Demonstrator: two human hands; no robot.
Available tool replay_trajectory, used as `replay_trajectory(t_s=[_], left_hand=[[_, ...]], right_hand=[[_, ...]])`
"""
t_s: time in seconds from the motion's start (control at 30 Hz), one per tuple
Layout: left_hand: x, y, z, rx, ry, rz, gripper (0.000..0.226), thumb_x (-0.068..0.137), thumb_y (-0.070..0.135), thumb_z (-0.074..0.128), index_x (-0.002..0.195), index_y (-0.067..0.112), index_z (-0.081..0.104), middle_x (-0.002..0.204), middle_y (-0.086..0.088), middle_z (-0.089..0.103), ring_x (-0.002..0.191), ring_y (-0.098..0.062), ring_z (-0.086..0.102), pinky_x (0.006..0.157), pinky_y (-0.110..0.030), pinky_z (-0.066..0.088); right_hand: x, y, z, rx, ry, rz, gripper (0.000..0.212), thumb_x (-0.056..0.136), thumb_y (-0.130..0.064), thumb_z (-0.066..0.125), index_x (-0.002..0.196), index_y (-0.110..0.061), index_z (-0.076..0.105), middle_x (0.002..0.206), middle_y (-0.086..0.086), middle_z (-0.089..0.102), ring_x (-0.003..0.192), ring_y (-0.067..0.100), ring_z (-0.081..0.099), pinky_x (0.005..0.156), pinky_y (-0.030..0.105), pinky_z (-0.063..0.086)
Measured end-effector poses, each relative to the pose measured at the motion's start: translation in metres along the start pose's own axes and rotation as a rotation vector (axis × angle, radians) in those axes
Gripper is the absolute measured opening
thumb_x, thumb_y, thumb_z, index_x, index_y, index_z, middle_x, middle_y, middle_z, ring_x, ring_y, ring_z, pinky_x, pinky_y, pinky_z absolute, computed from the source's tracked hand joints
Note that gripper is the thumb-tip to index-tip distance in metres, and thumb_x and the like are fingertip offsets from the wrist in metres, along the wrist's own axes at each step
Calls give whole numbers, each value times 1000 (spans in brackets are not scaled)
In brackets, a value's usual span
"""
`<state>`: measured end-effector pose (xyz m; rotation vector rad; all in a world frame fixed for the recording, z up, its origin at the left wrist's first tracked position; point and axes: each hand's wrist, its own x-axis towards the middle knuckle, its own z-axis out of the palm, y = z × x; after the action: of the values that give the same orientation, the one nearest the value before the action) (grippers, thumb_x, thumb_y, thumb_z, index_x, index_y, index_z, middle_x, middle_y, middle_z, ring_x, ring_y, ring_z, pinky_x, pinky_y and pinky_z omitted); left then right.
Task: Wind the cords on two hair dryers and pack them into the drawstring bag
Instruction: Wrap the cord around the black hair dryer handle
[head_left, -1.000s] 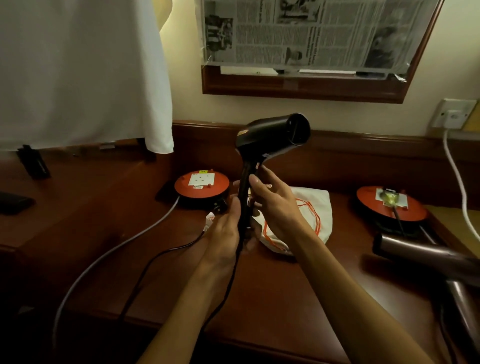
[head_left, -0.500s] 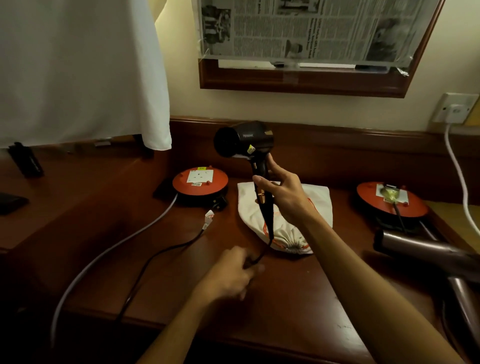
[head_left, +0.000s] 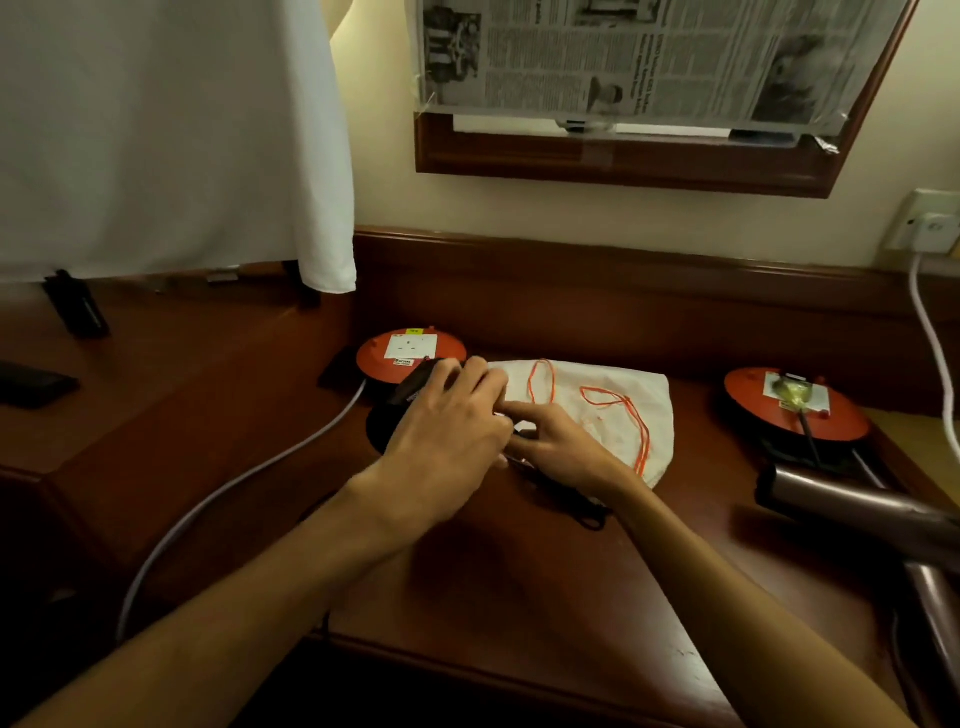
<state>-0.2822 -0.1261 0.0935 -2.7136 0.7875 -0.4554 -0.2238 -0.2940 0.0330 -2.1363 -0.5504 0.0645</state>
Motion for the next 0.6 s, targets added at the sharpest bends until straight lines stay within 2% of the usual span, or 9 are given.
replay_trajectory(t_s=[0.1,0.17,0.23,0.3,0.37,0.4,0.47,0.53,0.6], left_hand=[[14,-7,-8,118,-104,26,42,100,48,58,134,23,63,150,-7,41,144,-31,31,123,-54,15],[24,-16,-12,121,-167,-3,45,99,49,60,135,22,61,149,-7,46,144,-31,36,124,-61,8],[32,-22,-13,101,-242,-30,48,99,47,60,138,20,58,143,-6,52,139,-30,45,123,-67,9],[34,-22,-9,146,-289,4,46,101,41,60,141,18,54,142,-7,52,134,-32,50,120,-63,22],[34,-18,0,179,-270,44,44,103,36,58,143,18,49,144,-10,51,131,-34,52,109,-51,38],[35,-17,2,179,-253,58,46,104,36,58,144,18,45,145,-11,50,131,-35,51,106,-48,40],[39,-15,5,183,-248,73,53,103,39,58,148,18,36,145,-12,51,130,-37,52,103,-47,42],[46,-13,2,174,-269,72,64,101,41,61,151,19,30,141,-14,54,127,-38,54,99,-45,44],[51,-13,-1,164,-301,79,69,97,41,67,151,18,31,136,-13,56,122,-37,56,91,-43,47]], right_hand=[[-10,-6,4,118,-4,14,26,103,-18,53,125,-19,67,107,-6,72,88,14,70,71,23,57],[-17,-8,2,181,-22,52,31,105,-19,48,132,-22,64,95,-10,69,69,10,67,57,18,52],[-21,-6,-1,232,-26,77,35,106,-23,48,139,-25,58,90,-4,68,56,8,61,49,22,49],[-22,-3,-2,230,-29,85,38,105,-27,50,142,-23,56,91,2,69,55,15,61,47,27,49],[-24,-1,-3,221,-36,85,40,104,-32,51,142,-20,56,90,-3,70,55,21,62,48,28,50],[-25,0,-3,218,-36,84,40,103,-34,52,140,-20,57,87,-7,70,55,20,62,49,27,50],[-27,1,-4,189,-37,81,42,100,-36,56,138,-19,60,83,-13,70,58,7,64,53,20,49],[-27,0,-7,132,-43,71,47,95,-35,65,138,-17,60,90,-14,70,64,-5,65,61,15,47],[-27,-3,-11,94,-65,78,49,92,-28,71,138,-15,59,97,-10,70,63,-9,64,59,12,47]])
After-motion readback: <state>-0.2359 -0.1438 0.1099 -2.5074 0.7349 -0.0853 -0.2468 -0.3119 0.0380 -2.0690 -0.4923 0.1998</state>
